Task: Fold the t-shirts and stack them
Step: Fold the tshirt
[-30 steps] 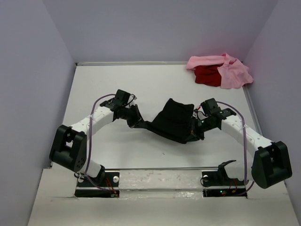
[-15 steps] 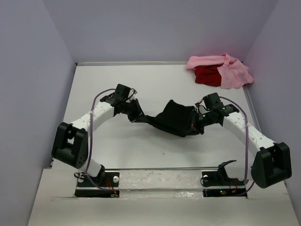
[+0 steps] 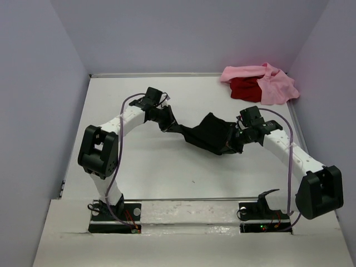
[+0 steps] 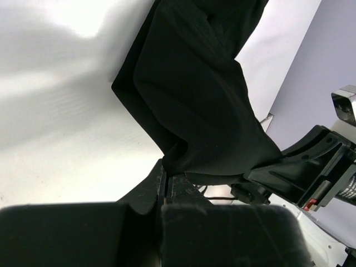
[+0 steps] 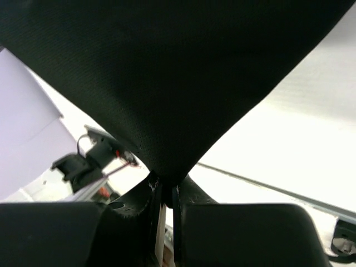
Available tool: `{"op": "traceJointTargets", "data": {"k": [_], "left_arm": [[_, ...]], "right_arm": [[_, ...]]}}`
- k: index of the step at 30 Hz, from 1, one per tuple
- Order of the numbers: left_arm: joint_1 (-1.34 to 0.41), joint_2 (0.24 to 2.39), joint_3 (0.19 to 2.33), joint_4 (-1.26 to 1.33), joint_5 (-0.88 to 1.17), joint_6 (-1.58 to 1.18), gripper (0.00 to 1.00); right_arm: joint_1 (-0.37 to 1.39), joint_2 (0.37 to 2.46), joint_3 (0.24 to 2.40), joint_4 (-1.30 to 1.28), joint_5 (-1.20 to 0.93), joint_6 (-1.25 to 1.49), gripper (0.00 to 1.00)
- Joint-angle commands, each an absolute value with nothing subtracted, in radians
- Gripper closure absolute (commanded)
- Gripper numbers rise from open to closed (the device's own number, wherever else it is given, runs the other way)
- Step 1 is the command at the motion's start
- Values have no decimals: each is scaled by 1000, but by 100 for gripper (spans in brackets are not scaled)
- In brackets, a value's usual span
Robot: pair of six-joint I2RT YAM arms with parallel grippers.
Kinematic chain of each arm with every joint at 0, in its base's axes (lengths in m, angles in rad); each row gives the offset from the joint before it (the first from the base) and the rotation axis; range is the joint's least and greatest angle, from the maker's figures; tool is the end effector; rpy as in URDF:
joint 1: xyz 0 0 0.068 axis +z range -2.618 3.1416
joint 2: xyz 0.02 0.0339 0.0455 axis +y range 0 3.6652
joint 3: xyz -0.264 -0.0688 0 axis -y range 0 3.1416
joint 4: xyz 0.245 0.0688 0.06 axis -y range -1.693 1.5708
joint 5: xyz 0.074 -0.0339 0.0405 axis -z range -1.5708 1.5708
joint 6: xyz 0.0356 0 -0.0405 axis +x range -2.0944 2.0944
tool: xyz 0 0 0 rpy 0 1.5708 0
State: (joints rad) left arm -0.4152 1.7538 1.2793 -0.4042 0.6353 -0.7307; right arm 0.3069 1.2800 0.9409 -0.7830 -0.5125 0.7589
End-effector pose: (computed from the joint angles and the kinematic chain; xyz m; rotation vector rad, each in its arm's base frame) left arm 0.3382 -0.1722 0.2355 -0.1050 2.6405 -1.2379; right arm 0.2243 0.0894 0.2469 0.4734 2.8207 0.9753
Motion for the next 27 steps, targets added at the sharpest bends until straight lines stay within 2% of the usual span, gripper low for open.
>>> {"op": "traceJointTargets", "data": {"k": [1,8,19,27], "left_arm": [[-393,1808,1382,-396,606,-689,100],[-394,1908,1531,-368,647,-649,100],[-380,1942,1502,-360,624,-601,100],[-270,2023,1508,-341,621,-546,100]], "right_arm": [[290,1307,976,-804,-361,761,100],[290,1390,1014,-764,-302,730,100],[290,1577,1081,-670,-385,716,100],[290,1854,1342,-655,-454,669,100]]}}
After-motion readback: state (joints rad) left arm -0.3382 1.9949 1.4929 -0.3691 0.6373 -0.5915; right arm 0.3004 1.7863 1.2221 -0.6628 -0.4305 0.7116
